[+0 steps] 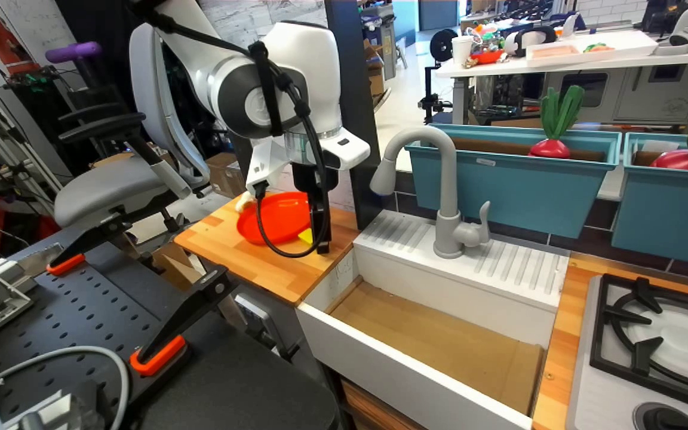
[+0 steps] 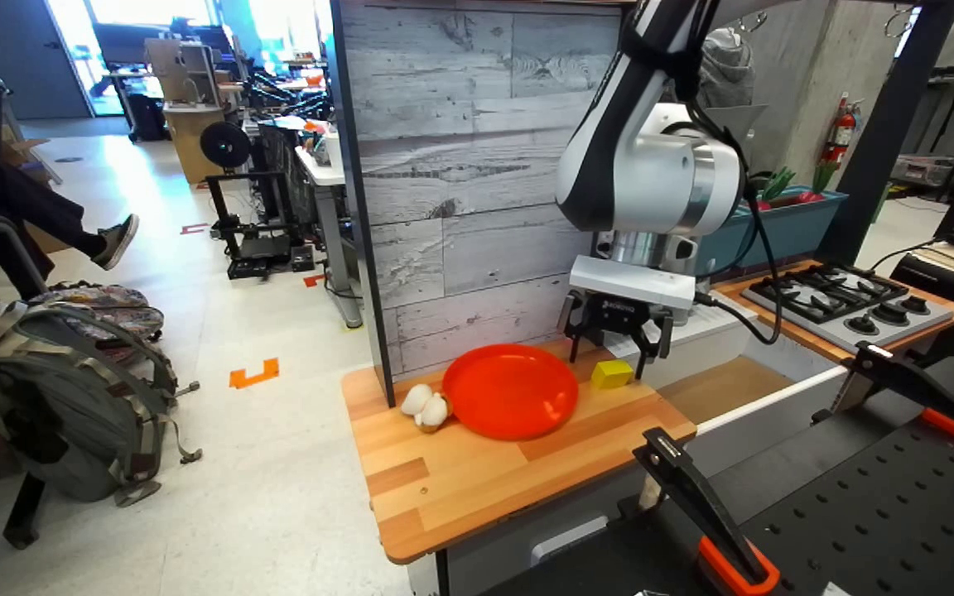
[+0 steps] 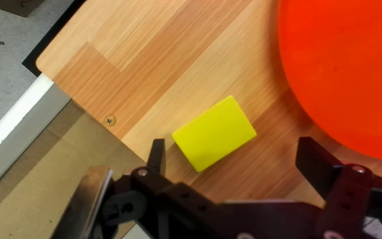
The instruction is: Put the yellow block on the plate
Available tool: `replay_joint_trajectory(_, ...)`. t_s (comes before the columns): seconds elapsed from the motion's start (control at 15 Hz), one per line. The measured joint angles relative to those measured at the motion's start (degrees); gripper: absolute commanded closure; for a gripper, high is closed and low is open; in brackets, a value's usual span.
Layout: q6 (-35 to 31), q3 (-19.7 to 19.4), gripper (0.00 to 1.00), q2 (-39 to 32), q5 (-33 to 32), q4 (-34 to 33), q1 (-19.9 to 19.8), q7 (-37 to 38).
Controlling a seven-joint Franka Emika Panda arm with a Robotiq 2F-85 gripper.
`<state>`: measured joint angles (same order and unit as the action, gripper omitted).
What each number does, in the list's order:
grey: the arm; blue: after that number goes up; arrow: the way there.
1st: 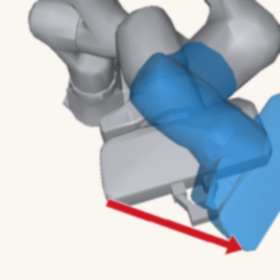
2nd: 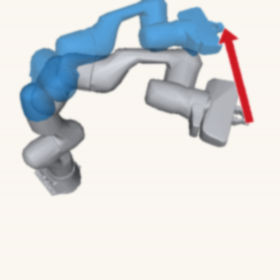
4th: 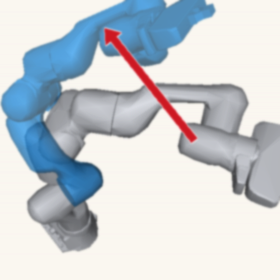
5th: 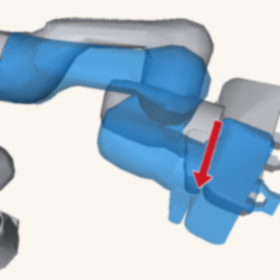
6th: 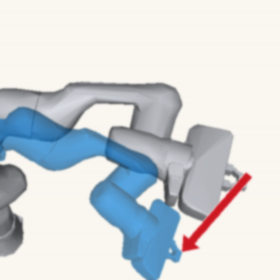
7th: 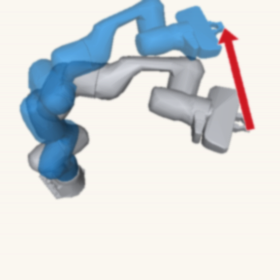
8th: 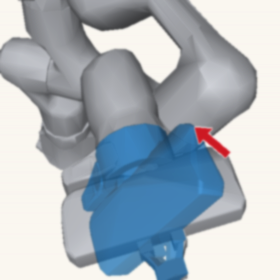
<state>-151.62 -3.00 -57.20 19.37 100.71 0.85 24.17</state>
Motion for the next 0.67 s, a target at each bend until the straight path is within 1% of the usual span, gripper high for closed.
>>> replay_joint_trajectory(0.07, 0.0, 0.0, 0.00, -0.3, -0.1, -0.1, 0.1, 0.0)
replay_joint_trajectory(0.13, 0.0, 0.0, 0.25, -0.5, -0.1, -0.3, 0.2, 0.0)
replay_joint_trajectory(0.2, 0.0, 0.0, 0.26, -0.8, -0.1, -0.4, 0.2, 0.0)
replay_joint_trajectory(0.27, 0.0, 0.0, 0.32, -1.0, -0.1, -0.6, 0.3, 0.0)
replay_joint_trajectory(0.33, 0.0, 0.0, 0.42, -1.2, -0.1, -0.8, 0.4, 0.0)
replay_joint_trajectory(0.47, 0.0, 0.0, 0.58, -1.3, -0.1, -1.0, 0.5, 0.0)
replay_joint_trajectory(0.6, 0.0, -0.2, 0.70, -1.2, -0.1, -1.3, 0.5, 0.0)
replay_joint_trajectory(0.67, 0.0, -0.3, 0.70, -1.2, -0.1, -1.4, 0.4, 0.0)
